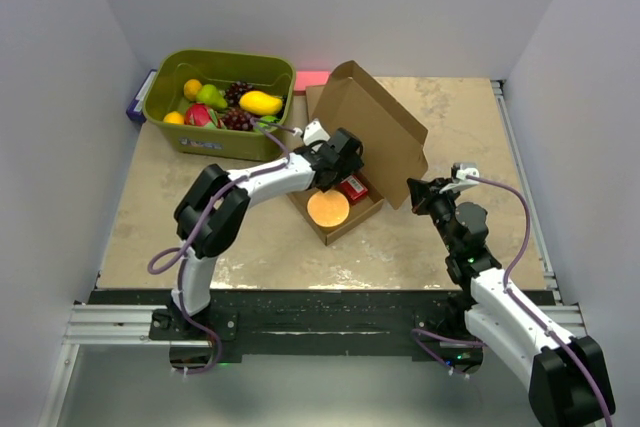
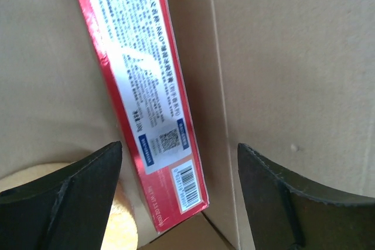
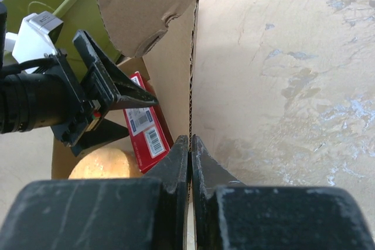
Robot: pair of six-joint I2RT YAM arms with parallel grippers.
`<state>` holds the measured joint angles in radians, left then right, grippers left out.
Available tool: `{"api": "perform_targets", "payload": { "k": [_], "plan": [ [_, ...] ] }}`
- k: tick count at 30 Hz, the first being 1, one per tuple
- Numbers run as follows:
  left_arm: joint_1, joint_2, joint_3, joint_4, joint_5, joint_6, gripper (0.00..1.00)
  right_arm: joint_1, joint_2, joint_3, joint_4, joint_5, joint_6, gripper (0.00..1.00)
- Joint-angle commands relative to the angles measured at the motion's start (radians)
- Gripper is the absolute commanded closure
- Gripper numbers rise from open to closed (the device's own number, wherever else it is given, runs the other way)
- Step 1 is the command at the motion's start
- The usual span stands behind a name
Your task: Fold the paper box
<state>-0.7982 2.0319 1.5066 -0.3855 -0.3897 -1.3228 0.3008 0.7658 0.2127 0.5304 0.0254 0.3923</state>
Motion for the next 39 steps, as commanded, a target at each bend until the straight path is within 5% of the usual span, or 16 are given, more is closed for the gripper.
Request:
{"api": "perform_targets", "payload": {
  "k": [1,9,14,22,30,32,36,39],
  "plan": [
    [0.01,-0.041,-0.005,0.073,-0.011,0.097,0.15,-0.002,0.006,0.017,0.014,-0.019,-0.001,1.0],
    [0.024,-0.191,-0.052,0.152,-0.032,0.497,0.13,0.0,-0.049,0.001,0.042,-0.024,-0.01,1.0],
    [0.059,-0.429,-0.264,0.33,0.018,0.781,0.12,-0.002,-0.025,0.056,-0.023,-0.005,-0.042,1.0],
    [0.269,-0.72,-0.424,0.387,0.359,0.979,0.1,0.0,0.078,0.2,-0.093,-0.044,-0.199,1.0],
    [0.287,-0.812,-0.489,0.365,0.342,1.224,0.09,0.0,0.266,0.425,-0.203,0.103,-0.305,1.0],
    [0.287,-0.823,-0.519,0.402,0.333,1.231,0.09,-0.002,0.291,0.49,-0.26,0.116,-0.319,0.9],
    [0.287,-0.848,-0.557,0.43,0.36,1.182,0.09,0.0,0.323,0.54,-0.332,0.156,-0.297,0.47],
    [0.287,-0.869,-0.554,0.422,0.38,1.157,0.09,-0.002,0.288,0.55,-0.4,0.2,-0.231,0.31]
  ]
}}
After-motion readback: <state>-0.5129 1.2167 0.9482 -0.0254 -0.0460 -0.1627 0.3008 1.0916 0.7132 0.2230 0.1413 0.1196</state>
